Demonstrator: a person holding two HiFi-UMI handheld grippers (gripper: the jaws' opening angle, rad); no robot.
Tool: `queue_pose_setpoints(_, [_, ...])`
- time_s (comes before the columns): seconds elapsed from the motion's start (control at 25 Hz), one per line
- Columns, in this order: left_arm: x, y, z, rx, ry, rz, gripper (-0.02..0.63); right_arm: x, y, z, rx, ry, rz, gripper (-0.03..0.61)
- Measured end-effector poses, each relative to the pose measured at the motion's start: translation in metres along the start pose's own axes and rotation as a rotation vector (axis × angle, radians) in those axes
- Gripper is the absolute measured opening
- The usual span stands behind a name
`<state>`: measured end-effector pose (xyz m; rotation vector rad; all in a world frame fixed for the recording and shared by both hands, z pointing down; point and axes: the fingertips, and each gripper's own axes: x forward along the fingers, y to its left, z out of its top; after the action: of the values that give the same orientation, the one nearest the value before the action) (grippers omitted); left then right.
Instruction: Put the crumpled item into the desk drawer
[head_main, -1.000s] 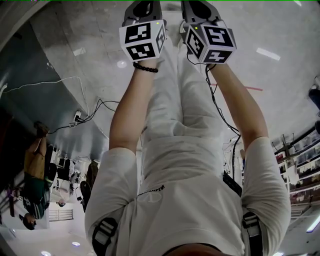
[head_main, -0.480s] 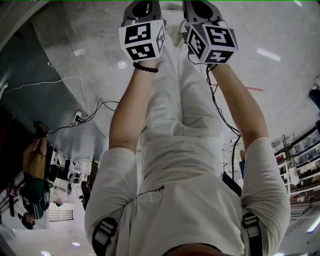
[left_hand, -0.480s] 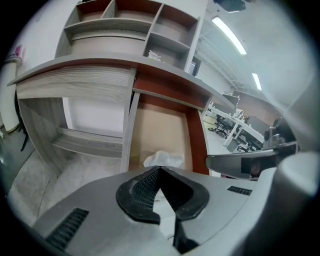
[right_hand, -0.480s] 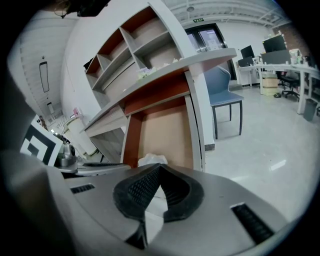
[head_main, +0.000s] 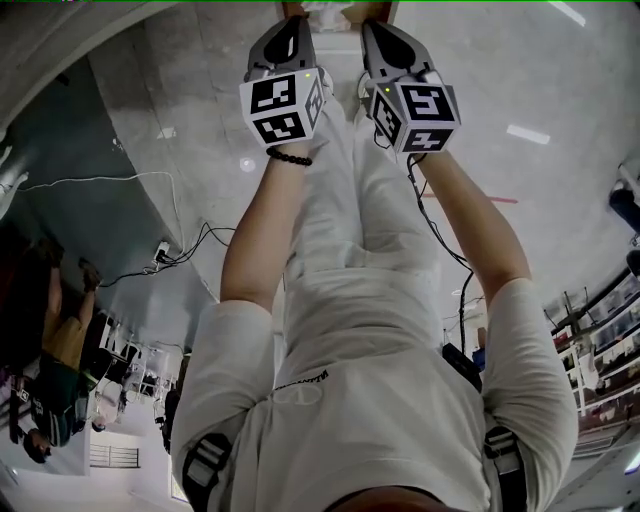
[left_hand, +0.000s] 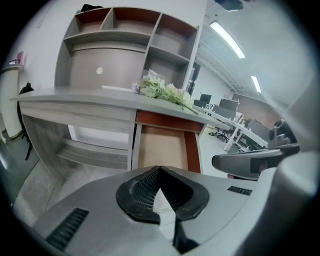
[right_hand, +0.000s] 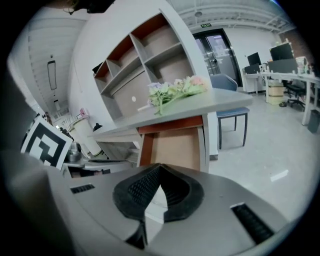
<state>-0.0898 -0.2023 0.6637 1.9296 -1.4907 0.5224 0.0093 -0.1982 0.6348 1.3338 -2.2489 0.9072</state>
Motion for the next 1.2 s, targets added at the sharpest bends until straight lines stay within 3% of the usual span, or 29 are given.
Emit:
queue_pose_setpoints(0.28, [-0.035,0.007,0.052,0.001,-0.052,0.002,0.002,-0.027,0.027,0.048,-0.087,-0.036,0.036,-0.002])
queue_pose_setpoints(0.76, [-0.129,0.011,0.116,0.014,-0.129,0.014,0.002,-0.121,0.032,0.119,-0.085,-0.116,-0.031,-0.002])
queue_pose_setpoints(1.04, [-0.177,-0.009,0.171,0.011,-0.224,-0.021,0.002,-0.173,0.035,0.168,-0.120,-0.176,-0.057,-0.002])
queue_pose_setpoints(1.2, [-0.208,-0.021,0.207,0.051,-0.295,-0.028,0.002,-0.209,0.035,0.195,-0.128,-0.234,-0.080,-0.002])
